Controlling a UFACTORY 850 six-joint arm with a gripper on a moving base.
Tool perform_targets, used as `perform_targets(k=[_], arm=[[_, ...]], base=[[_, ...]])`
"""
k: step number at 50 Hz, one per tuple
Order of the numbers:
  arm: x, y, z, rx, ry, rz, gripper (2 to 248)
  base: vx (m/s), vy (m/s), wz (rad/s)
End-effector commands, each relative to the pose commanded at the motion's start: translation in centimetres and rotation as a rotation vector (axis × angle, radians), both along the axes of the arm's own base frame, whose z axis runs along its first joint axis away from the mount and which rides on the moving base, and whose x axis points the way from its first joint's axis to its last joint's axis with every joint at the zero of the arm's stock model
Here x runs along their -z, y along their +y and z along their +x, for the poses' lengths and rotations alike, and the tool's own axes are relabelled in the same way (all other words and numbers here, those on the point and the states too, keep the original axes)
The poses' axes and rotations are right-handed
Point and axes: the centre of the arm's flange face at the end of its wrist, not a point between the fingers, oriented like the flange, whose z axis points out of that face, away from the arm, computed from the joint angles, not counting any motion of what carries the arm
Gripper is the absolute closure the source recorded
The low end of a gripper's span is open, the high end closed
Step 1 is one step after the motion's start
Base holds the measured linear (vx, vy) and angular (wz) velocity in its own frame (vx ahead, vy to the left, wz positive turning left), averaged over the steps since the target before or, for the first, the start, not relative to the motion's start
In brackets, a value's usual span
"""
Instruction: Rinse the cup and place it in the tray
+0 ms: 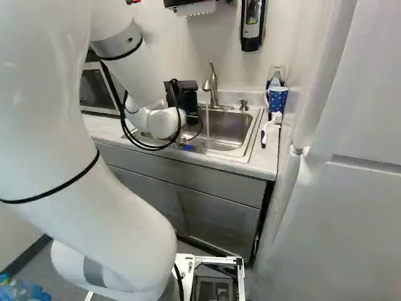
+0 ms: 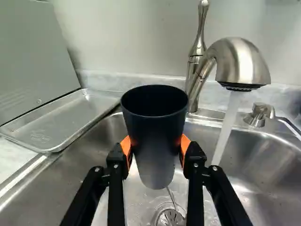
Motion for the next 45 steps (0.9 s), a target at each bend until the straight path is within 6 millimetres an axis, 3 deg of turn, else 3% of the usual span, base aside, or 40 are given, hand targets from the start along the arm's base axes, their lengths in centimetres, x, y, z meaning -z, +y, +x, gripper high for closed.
perform_targets(k=[11, 45], arm=[[1.2, 0.0, 0.0, 0.001, 0.048, 0.002, 130], [1.7, -1.8, -1.2, 0.044, 0.111, 0.007, 130]], base=[[0.000, 0.000, 0.000], [0.000, 0.000, 0.000]])
